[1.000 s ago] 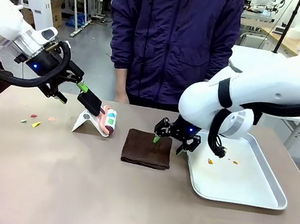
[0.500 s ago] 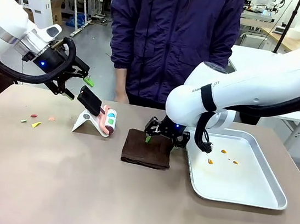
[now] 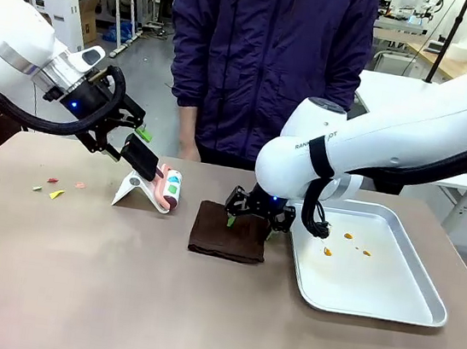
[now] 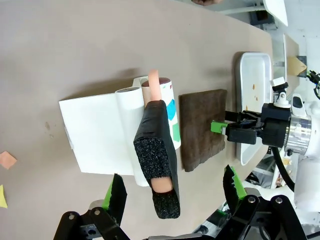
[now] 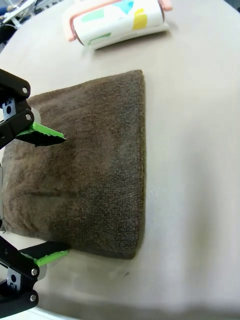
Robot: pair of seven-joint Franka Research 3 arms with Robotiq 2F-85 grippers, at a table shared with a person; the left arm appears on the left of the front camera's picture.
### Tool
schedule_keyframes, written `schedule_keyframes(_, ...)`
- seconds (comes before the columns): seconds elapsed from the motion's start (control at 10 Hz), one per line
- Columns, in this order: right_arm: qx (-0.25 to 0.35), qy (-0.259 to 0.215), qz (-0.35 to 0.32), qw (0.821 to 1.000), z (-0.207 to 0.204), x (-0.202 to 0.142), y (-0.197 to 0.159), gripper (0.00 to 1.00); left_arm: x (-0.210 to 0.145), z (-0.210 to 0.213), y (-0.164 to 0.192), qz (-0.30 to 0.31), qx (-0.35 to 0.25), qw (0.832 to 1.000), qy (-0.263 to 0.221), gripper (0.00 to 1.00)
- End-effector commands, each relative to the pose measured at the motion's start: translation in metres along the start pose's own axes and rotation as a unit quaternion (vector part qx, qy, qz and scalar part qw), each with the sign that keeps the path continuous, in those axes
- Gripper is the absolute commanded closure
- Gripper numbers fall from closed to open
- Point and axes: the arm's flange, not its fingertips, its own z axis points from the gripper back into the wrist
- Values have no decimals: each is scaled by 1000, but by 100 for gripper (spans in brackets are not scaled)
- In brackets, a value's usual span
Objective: Clean the surface of the table.
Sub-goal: Hold the Lint Roller with your left hand and the towel with your right hand.
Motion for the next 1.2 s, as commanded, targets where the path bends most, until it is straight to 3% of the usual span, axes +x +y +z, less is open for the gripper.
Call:
schedule_keyframes(0.0,-27,-10,-2,1000,-2,2,10,0,5,1,-5,9,5,1000,7,0)
schedule_keyframes(0.1,-28,-9,-1,1000,-2,2,10,0,6,0,-5,9,8,1000,8,0)
schedule_keyframes(0.2,-29,-8,2,1000,-4,2,10,40,7,-1,-5,9,7,1000,5,37)
schedule_keyframes(0.3,-28,-1,4,1000,-5,1,10,60,8,-2,-5,12,8,1000,0,60)
schedule_keyframes(0.4,-24,2,8,1000,-6,1,10,100,9,-3,-5,12,9,1000,-6,97)
schedule_keyframes(0.5,-22,4,13,1000,-7,0,10,100,11,-3,-4,18,11,1000,-21,100)
schedule_keyframes(0.6,-21,6,17,1000,-8,-1,10,76,11,-4,-5,19,15,1000,-20,100)
schedule_keyframes(0.8,-13,9,18,1000,-9,-1,10,100,15,-6,-4,31,27,999,-15,97)
schedule_keyframes(1.1,1,14,21,1000,-6,0,8,100,14,-5,-6,32,27,999,-17,100)
